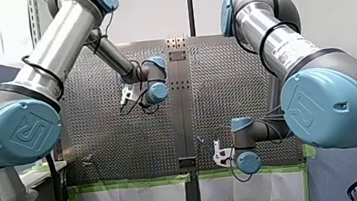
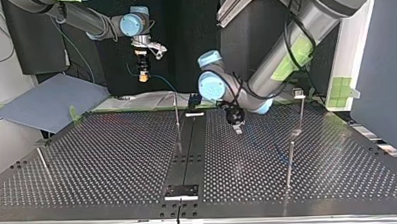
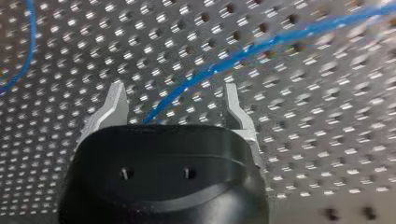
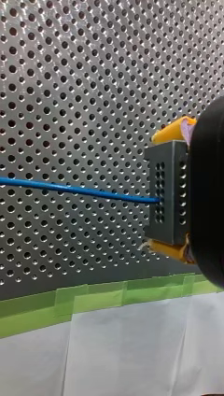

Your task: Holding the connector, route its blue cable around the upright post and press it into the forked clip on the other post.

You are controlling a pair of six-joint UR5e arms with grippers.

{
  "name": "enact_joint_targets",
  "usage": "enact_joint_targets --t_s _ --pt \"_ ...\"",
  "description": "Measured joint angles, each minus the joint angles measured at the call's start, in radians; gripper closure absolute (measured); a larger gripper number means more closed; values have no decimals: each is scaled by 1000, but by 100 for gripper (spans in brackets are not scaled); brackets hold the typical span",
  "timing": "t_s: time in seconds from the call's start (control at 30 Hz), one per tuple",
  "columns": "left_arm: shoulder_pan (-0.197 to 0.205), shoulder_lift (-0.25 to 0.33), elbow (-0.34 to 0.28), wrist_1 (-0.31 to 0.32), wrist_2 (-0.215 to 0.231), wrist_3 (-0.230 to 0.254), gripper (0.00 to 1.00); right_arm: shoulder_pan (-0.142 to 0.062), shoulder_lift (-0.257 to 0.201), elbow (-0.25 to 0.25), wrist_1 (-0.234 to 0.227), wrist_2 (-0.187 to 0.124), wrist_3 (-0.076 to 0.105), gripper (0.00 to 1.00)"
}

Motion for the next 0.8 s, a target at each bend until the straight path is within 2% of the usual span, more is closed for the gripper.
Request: enact_joint_targets --t_s 0.43,0.8 --pt "-39 -128 0 49 7 22 0 -2 0 0 5 0 0 100" --pt "-86 -149 0 58 23 18 0 -9 0 -12 14 0 1 100"
